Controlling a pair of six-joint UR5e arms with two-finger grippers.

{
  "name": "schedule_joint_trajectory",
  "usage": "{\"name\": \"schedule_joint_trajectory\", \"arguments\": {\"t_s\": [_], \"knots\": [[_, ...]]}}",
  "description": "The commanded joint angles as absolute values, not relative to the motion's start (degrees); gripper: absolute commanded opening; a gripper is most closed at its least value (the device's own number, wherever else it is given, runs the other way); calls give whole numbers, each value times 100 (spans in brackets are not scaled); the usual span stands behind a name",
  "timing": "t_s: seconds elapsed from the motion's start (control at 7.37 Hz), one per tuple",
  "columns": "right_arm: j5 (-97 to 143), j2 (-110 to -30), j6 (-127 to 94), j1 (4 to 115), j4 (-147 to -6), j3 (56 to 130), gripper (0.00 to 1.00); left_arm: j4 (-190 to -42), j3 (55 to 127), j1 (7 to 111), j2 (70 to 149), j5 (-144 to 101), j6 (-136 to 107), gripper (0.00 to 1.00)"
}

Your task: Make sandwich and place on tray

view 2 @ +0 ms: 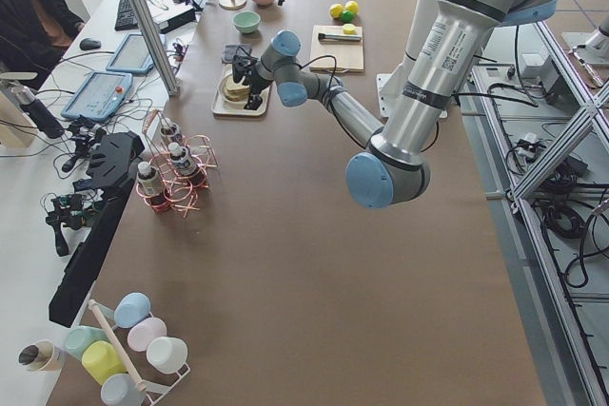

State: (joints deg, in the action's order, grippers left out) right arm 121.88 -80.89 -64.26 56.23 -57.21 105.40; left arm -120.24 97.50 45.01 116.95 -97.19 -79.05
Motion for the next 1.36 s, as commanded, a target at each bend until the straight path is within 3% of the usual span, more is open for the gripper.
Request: {"name": "schedule_joint_trajectory", "arguments": {"t_s": [0.0,0.27,0.68,1.22], "knots": [[12591,-8200,-5030,6071,-6955,10494,100,-11586,9808,5277,11348,-11152,-6819,98],[12814,-8253,-2787,6686,-8702,10556,100,-11505,9888,6341,10743,-13000,-5212,98],[12674,-8542,-484,7572,-9771,10242,100,-11157,9888,7107,10136,-13148,-3304,98],[12287,-8517,560,8366,-10368,9747,100,-8293,9967,8549,10073,-13192,166,98]]}}
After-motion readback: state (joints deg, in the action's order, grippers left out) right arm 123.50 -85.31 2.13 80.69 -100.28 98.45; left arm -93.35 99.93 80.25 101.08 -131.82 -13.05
